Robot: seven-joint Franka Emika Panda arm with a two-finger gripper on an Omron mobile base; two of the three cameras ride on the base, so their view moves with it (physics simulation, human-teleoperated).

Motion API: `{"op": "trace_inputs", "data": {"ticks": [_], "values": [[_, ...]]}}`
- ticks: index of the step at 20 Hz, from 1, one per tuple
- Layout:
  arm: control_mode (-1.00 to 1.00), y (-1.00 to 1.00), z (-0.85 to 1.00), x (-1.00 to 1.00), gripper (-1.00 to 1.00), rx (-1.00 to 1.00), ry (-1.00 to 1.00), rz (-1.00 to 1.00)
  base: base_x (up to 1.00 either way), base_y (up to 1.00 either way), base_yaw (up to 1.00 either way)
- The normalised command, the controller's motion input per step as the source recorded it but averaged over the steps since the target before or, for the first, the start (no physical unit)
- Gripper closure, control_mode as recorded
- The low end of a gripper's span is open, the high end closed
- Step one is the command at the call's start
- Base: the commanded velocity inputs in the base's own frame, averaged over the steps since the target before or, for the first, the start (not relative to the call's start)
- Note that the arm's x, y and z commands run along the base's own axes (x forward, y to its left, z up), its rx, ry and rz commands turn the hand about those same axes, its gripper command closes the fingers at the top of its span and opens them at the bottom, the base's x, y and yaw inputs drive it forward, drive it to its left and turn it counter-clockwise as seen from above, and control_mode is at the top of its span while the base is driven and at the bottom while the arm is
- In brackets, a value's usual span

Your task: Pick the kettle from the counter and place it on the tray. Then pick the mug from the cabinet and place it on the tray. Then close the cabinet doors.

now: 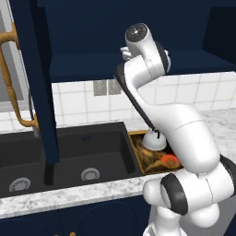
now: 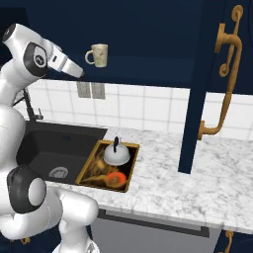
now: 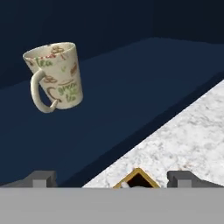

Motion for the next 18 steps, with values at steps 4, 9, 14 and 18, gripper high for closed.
{"op": "trace_inputs", "data": {"ticks": [4,9,14,18], "values": [[-1.0,0.1,0.0,0.54,-1.0,0.18,-0.03,-0.03,0.0,0.0,0.0],[-1.0,0.0,0.01,0.36,-1.0,0.03,-0.01,0.0,0.0,0.0,0.0],[-1.0,0.01,0.05,0.24,-1.0,-0.08,0.0,0.0,0.0,0.0,0.0],[-1.0,0.02,0.01,0.24,-1.0,-0.05,-0.01,0.0,0.0,0.0,0.0]]}}
